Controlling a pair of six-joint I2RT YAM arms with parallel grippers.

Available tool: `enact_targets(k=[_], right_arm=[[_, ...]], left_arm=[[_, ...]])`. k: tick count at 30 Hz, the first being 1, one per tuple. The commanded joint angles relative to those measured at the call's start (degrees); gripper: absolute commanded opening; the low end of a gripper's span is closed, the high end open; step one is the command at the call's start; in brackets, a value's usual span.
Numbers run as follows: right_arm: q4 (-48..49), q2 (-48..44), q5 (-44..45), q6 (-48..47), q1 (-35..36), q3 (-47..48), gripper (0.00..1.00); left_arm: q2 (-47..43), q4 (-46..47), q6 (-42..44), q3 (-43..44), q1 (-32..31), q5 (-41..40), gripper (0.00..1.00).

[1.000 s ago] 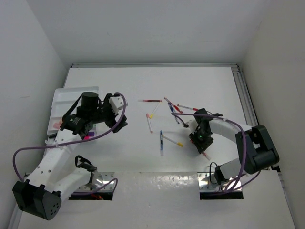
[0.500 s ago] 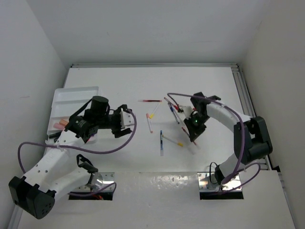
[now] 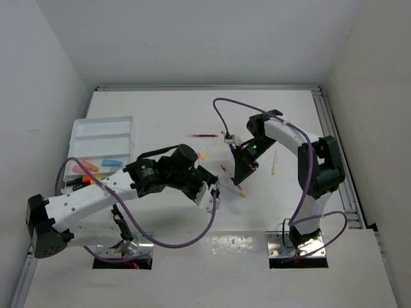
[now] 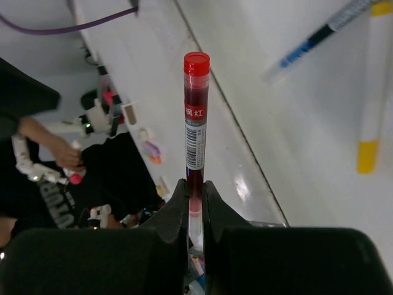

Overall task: Sort the stationery into containers
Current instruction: Grab a piece of stationery with the right arm, then pass the stationery from the right arm to the left

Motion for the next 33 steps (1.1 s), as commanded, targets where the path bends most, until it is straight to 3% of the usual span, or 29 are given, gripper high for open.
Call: enact_targets(k=[1,9,33], right_arm=[[-15.0,0.4,-11.4,-6.2,1.3,2.7,0.00],[-13.9,-3.1,-12.1,-5.9,4.4,0.2,0.00],[-15.6,-6.0,-13.7,-6.2,10.6,0.0,0.00]], left_arm=[[1.9,3.3,3.7,2.6,-5.5,-3.1,0.53],[3.1,7.1,2.6,-0.2,-9.9,-7.5,0.47],[2.6,14.1,2.4,-6.2,-10.0,-13.4,0.45]])
